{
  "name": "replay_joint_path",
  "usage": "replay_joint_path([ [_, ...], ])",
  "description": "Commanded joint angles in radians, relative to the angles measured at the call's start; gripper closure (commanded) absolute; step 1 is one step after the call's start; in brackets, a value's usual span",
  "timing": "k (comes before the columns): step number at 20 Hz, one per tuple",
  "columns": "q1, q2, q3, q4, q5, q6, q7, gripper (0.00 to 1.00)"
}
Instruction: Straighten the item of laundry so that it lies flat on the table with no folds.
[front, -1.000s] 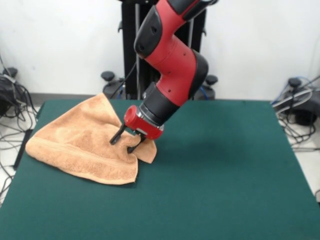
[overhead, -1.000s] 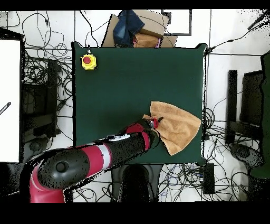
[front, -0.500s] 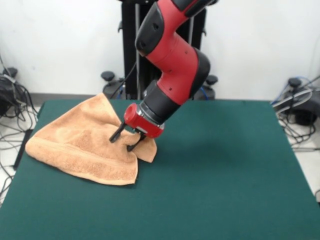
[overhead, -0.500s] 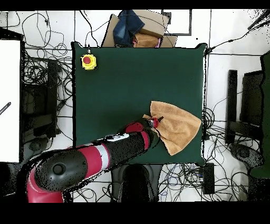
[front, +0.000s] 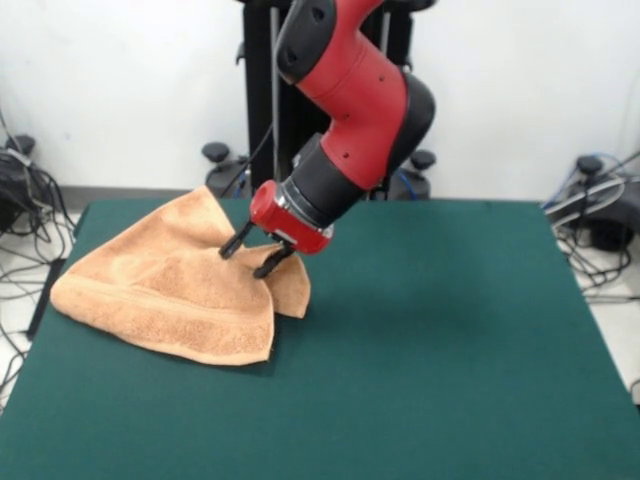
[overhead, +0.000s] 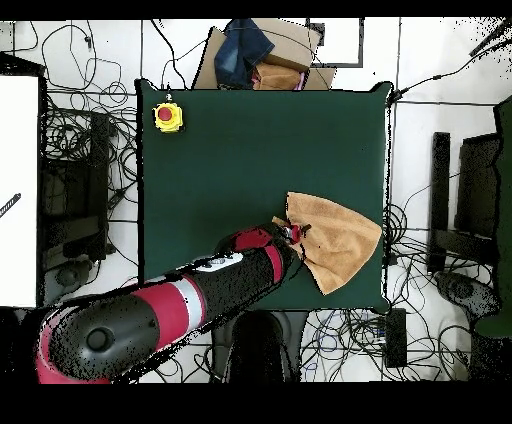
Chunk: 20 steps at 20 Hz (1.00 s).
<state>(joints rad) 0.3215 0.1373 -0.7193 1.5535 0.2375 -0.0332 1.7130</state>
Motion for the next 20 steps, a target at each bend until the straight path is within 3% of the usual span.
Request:
replay_joint_path([
  [1,0.002,-0.017,0.122,0.005,-0.029,0.078,0.125,0.00],
  [13,-0.020,-0.045,0.211,0.030,-0.035,0.055,0.144,0.00],
  [20,-0.002,-0.042,0.213,0.035,-0.018,0.086,0.156,0.00],
])
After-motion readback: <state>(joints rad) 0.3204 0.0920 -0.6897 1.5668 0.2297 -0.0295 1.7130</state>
